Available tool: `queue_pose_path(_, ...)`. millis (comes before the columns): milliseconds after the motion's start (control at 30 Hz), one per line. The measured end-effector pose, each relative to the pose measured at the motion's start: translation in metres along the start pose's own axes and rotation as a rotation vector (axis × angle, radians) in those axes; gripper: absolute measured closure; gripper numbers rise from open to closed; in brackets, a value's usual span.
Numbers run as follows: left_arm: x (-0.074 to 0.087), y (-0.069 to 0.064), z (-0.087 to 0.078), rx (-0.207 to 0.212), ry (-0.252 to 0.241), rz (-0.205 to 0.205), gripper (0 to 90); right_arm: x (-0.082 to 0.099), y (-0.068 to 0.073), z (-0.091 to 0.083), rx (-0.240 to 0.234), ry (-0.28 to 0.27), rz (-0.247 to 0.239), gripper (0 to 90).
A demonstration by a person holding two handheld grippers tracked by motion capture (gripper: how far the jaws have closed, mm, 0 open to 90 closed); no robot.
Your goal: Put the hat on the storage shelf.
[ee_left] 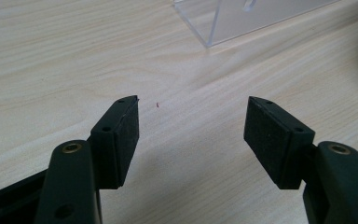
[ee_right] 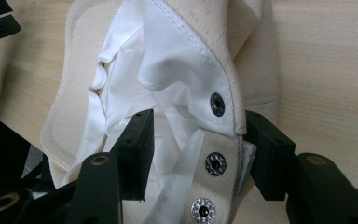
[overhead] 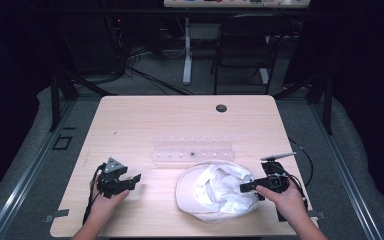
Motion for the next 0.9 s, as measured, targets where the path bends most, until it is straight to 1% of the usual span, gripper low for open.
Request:
queue_pose_path(100, 0.000, 0.000, 0.000, 0.003, -0.002, 0.003, 36.2, 0.001, -0.001, 0.000, 0.014, 0.008, 0.001, 48.9)
queue_pose_path(133, 0.000, 0.000, 0.000, 0.002, -0.003, 0.003, 36.2, 0.004, -0.002, 0.000, 0.017, 0.023, 0.017, 49.6)
queue_pose_path(233, 0.000, 0.000, 0.000, 0.004, 0.000, 0.002, 36.2, 0.006, -0.003, -0.001, 0.018, 0.029, 0.024, 49.2)
queue_pose_path(267, 0.001, 0.000, 0.000, 0.005, 0.002, 0.001, 36.2, 0.007, -0.003, -0.002, 0.012, 0.021, 0.033, 47.9)
queue_pose_path(333, 0.000, 0.000, 0.000, 0.005, 0.002, 0.002, 36.1, 0.008, -0.004, -0.004, 0.009, 0.029, 0.030, 47.2)
queue_pose_path(367, 0.000, 0.000, 0.000, 0.001, 0.001, 0.002, 36.2, 0.008, -0.005, -0.005, 0.000, 0.015, 0.038, 46.3)
queue_pose_path(400, 0.000, 0.000, 0.000, 0.002, -0.003, 0.001, 36.2, 0.009, -0.006, -0.006, -0.004, 0.023, 0.052, 46.3)
queue_pose_path(433, 0.000, 0.000, 0.000, 0.002, -0.003, 0.001, 36.2, 0.009, -0.006, -0.006, -0.004, 0.023, 0.052, 46.3)
queue_pose_path(467, 0.000, 0.000, 0.000, 0.002, -0.002, 0.001, 36.2, 0.012, -0.007, -0.007, -0.021, 0.041, 0.066, 46.3)
queue_pose_path(500, 0.000, 0.000, 0.000, 0.002, -0.002, 0.001, 36.2, 0.012, -0.007, -0.007, -0.021, 0.041, 0.066, 46.3)
queue_pose_path(533, 0.000, 0.000, 0.000, 0.002, 0.000, 0.002, 36.2, 0.014, -0.007, -0.007, -0.039, 0.057, 0.075, 46.3)
queue_pose_path(567, 0.000, 0.000, 0.000, 0.002, 0.000, 0.002, 36.2, 0.014, -0.007, -0.007, -0.039, 0.057, 0.075, 46.3)
queue_pose_path(600, 0.000, 0.000, 0.000, -0.002, 0.002, 0.002, 36.2, 0.018, -0.007, -0.007, -0.047, 0.073, 0.083, 47.1)
queue_pose_path(633, 0.000, 0.000, 0.000, -0.002, 0.002, 0.002, 36.2, 0.018, -0.007, -0.007, -0.047, 0.073, 0.083, 47.1)
queue_pose_path(667, 0.000, 0.000, 0.001, 0.001, 0.001, 0.002, 36.2, 0.018, -0.006, -0.006, -0.057, 0.064, 0.098, 48.7)
queue_pose_path(733, 0.000, 0.000, 0.001, 0.000, 0.001, 0.002, 36.2, 0.019, -0.004, -0.006, -0.070, 0.076, 0.113, 52.2)
queue_pose_path(767, 0.000, 0.000, 0.001, 0.000, 0.001, 0.002, 36.2, 0.019, -0.004, -0.006, -0.070, 0.076, 0.113, 52.2)
queue_pose_path(800, 0.000, 0.000, 0.001, 0.000, 0.000, 0.002, 36.2, 0.019, -0.004, -0.008, -0.067, 0.091, 0.093, 54.2)
queue_pose_path(833, 0.000, 0.000, 0.001, 0.000, 0.000, 0.002, 36.2, 0.019, -0.004, -0.008, -0.067, 0.091, 0.093, 54.2)
queue_pose_path(867, 0.000, 0.000, 0.001, -0.001, 0.000, 0.002, 36.2, 0.017, -0.003, -0.009, -0.068, 0.080, 0.091, 55.9)
queue_pose_path(900, 0.000, 0.000, 0.001, -0.002, -0.003, 0.001, 36.2, 0.016, -0.001, -0.009, -0.070, 0.072, 0.100, 56.7)
Point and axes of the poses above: each handheld gripper's, and its own axes: z roughly forward along the jaws, x roughly out of its underside, y roughly to its left, the point moved 8 cm from there along z, roughly forward along the jaws, and after that the axes turned 12 degrees about z, right-handed, at the moved point
